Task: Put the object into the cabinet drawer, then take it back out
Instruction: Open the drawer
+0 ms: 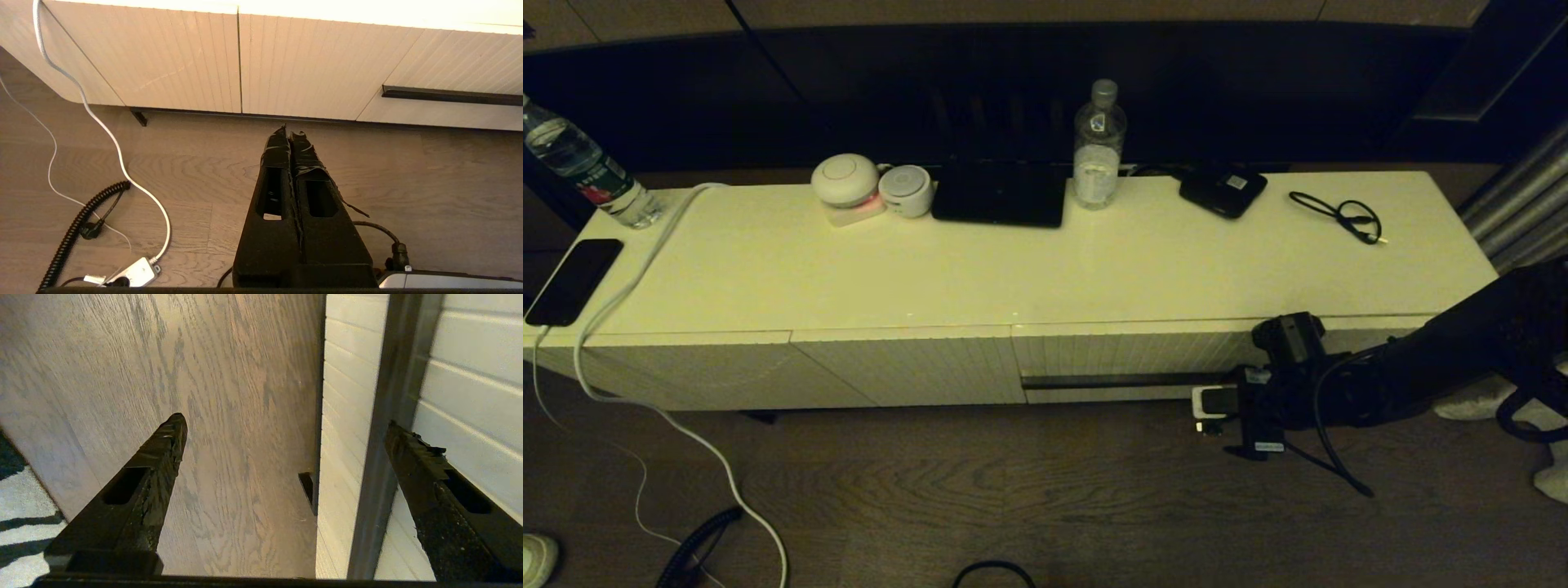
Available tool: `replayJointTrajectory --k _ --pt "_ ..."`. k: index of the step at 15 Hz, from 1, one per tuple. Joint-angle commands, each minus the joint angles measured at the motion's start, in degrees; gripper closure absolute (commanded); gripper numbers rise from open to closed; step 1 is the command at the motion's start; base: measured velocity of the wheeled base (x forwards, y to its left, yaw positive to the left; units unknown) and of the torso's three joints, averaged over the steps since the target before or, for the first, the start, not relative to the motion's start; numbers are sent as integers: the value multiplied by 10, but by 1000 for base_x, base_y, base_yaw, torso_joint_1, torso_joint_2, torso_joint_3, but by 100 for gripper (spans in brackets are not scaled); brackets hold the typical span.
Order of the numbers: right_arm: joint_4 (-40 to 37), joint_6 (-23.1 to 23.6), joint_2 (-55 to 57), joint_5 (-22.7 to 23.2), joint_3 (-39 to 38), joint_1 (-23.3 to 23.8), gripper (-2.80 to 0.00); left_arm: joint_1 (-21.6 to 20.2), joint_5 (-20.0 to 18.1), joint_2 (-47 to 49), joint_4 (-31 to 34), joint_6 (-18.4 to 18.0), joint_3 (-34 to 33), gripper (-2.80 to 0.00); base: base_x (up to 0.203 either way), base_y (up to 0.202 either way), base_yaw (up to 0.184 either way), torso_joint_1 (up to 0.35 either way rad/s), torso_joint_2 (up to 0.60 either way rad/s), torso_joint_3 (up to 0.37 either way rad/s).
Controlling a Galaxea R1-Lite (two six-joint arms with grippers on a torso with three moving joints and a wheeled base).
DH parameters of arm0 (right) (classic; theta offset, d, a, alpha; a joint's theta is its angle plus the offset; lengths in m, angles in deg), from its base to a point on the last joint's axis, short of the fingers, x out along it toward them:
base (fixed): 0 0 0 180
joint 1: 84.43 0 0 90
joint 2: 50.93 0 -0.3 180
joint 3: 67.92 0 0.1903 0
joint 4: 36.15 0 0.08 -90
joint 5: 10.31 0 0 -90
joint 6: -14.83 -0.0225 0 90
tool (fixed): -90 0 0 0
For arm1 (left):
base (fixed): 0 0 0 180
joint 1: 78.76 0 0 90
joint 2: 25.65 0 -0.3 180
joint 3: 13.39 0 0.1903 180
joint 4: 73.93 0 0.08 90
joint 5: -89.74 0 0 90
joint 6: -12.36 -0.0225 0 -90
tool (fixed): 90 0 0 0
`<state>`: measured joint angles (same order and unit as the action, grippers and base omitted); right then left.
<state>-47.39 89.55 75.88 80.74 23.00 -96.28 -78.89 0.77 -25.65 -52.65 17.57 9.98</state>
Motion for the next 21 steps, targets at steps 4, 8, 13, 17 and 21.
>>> replayJointTrajectory --k 4,8,13,17,21 --pt "25 6 26 -1 25 9 -280 0 0 -1 0 1 0 0 0 0 0 0 0 0" --pt "25 7 29 -1 37 12 -280 0 0 -1 0 1 0 0 0 0 0 0 0 0" --pt "25 5 45 -1 65 13 -280 0 0 -1 0 1 0 0 0 0 0 0 0 0" --pt "25 6 49 -1 60 16 -280 0 0 -1 0 1 0 0 0 0 0 0 0 0" --pt "24 4 50 1 46 16 -280 0 0 -1 0 1 -1 0 0 0 0 0 0 0"
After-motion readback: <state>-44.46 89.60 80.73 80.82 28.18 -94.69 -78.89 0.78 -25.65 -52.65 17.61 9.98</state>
